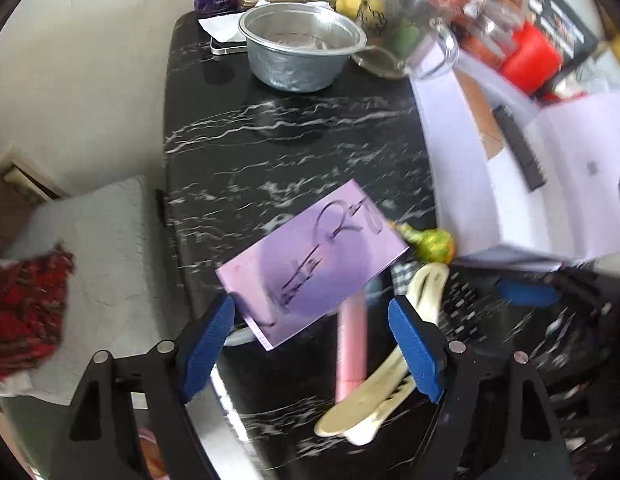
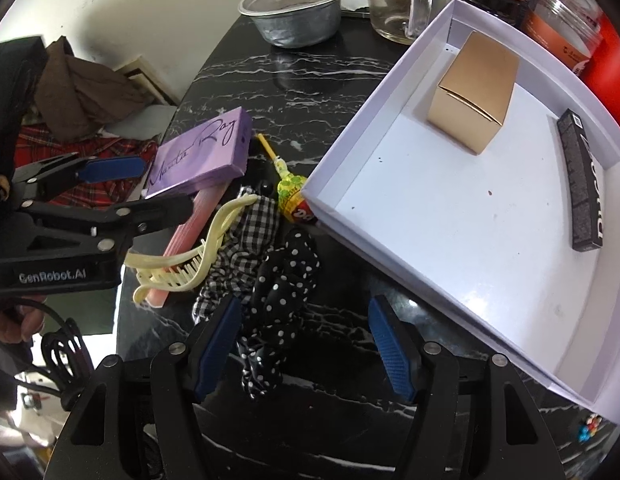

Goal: Organize rigid objects
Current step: 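Grasp the purple Manta Ray card with the left tool and lift it, then grasp the polka-dot scrunchie with the right tool and lift it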

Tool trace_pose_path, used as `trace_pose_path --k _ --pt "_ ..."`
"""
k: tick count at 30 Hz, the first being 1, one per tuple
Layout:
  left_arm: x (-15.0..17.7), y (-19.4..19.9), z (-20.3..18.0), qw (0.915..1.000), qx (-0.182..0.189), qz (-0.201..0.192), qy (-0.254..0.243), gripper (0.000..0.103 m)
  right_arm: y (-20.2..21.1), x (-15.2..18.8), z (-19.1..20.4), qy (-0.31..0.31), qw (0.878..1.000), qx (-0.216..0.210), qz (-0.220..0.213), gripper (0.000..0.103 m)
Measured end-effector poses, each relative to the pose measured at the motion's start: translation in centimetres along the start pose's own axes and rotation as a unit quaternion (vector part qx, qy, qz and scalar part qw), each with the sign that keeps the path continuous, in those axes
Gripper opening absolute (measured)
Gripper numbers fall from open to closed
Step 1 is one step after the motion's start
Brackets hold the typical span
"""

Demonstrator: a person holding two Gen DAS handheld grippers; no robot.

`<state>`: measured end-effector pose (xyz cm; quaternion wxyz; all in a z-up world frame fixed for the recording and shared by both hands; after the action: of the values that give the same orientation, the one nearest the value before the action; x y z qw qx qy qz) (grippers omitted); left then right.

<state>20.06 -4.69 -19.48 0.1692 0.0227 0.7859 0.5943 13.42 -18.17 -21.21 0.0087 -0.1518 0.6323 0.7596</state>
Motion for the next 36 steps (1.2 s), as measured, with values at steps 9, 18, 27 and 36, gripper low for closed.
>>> trace_pose_path --k 9,18,27,36 --pt "-1.1 -0.1 -0.8 0.9983 -0.042 -0.015 -0.038 0.08 -0.4 0.1 -0.3 -0.005 1.0 -0.001 0.003 0.067" --pt "-2.6 -1.8 -1.1 0.9958 -0.019 0.009 -0.089 0.081 -0.8 0.2 -0.5 -0.014 1.0 -0.014 0.007 0.058" --pt "-3.3 -2.8 -1.6 0.9919 -0.007 -0.002 -0.127 0.08 -0.8 0.0 -0.3 -0.007 1.0 -0.018 0.007 0.042" --pt "-2.8 -2.1 -1.7 0.9952 0.004 -0.009 -0.097 0.051 -0.9 0.2 0.4 0.004 1.0 -0.027 0.008 0.019"
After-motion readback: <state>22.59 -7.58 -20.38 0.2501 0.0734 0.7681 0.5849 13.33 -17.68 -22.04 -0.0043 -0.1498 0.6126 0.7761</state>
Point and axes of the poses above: each gripper's, at about its wrist camera, not at the fingertips, and y roughly against the way its jaws point, z to its left, x to its underside, the point moved 2 cm from there along -y, roughly the way its jaws point, and after that the axes turned 5 degrees about y, right-handed, at the moved point
